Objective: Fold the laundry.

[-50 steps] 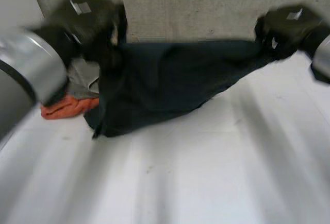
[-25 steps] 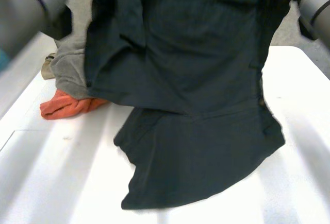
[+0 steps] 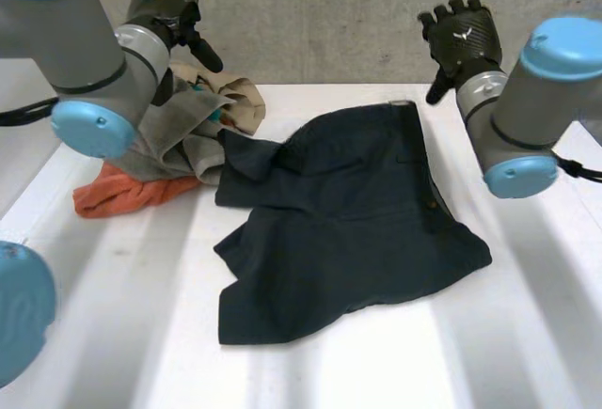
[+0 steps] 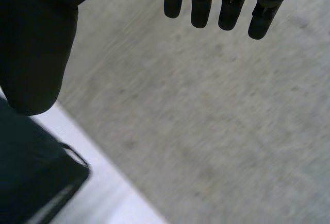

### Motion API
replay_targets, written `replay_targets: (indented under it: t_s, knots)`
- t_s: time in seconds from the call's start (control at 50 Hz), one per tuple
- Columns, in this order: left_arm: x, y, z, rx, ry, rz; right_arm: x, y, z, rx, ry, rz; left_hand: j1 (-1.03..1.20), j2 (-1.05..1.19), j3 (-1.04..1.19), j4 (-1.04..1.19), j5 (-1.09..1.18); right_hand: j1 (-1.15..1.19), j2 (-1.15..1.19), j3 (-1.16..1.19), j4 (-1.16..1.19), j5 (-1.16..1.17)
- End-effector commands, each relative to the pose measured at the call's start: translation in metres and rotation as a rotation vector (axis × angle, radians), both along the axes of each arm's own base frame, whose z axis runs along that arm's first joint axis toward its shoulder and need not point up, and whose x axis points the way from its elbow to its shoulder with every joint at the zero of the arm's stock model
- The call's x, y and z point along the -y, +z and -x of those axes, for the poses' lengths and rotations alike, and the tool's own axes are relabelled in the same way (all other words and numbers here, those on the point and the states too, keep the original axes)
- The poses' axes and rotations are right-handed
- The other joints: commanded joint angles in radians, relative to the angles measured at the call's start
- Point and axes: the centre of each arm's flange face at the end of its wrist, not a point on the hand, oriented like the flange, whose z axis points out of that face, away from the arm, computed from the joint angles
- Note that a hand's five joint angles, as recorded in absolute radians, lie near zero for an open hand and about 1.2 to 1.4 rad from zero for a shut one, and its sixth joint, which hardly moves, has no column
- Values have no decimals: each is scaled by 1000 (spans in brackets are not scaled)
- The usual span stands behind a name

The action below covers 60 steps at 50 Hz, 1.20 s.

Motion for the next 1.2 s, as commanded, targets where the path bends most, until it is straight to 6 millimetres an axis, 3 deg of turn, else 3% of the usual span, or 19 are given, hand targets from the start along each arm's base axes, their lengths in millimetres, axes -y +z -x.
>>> replay_targets:
  t_s: [0.02, 0.08, 0.1, 0.16, 0.18, 0.26, 0.36, 0.44, 0.54, 0.78, 0.86, 0.92, 1.06, 1.2]
  knots:
    - [-72, -2, -19, 208, -12, -135, -54, -14, 43, -211, 88, -403, -19, -564, -36, -26, -47, -41, -30, -29, -34, -47]
    - [-105, -17, -19, 297, -53, -198, -71, -22, 56, -296, 131, -485, -19, -564, -36, -26, -47, -41, -30, -29, -34, -47]
    - [-128, -29, -18, 367, -87, -237, -82, -29, 65, -347, 158, -532, -19, -564, -36, -26, -47, 6, 17, 17, 13, 0]
    - [-165, -49, -18, 482, -142, -302, -95, -38, 77, -397, 205, -569, -19, -564, -36, -26, -47, 65, 76, 76, 72, 59]
    - [-187, -65, -20, 558, -169, -347, -103, -47, 82, -419, 245, -587, -19, -564, -36, -26, -47, 100, 111, 111, 107, 94]
    - [-235, -95, -26, 706, -238, -422, -119, -66, 95, -443, 314, -624, 72, -473, 55, 65, 44, 229, 240, 241, 236, 223]
    - [-270, -118, -23, 752, -315, -440, -126, -81, 107, -402, 331, -627, 360, -185, 343, 353, 332, 429, 440, 440, 436, 423]
    - [-290, -131, -17, 762, -376, -454, -125, -92, 116, -358, 317, -609, 439, -106, 423, 432, 412, 452, 464, 464, 460, 447]
    - [-290, -151, -9, 773, -377, -489, -126, -103, 119, -328, 319, -583, 463, -82, 447, 456, 436, 491, 502, 502, 498, 485]
    - [-238, -167, 1, 733, -184, -428, -126, -118, 113, -327, 352, -460, 416, -129, 400, 409, 389, 452, 464, 464, 460, 447]
    - [-231, -169, 7, 747, -176, -382, -123, -121, 108, -322, 353, -414, 416, -129, 400, 409, 389, 604, 616, 616, 612, 599]
    - [-230, -173, 11, 780, -189, -354, -122, -121, 106, -292, 343, -390, 416, -129, 400, 409, 389, 1152, 1163, 1163, 1159, 1146]
    - [-224, -180, 19, 836, -184, -281, -118, -119, 106, -258, 287, -401, 445, -100, 429, 438, 418, 1181, 1192, 1193, 1188, 1175]
    - [-207, -190, 26, 895, -129, -167, -127, -112, 110, -253, 261, -472, 1040, 495, 1024, 1033, 1013, 1181, 1192, 1193, 1188, 1175]
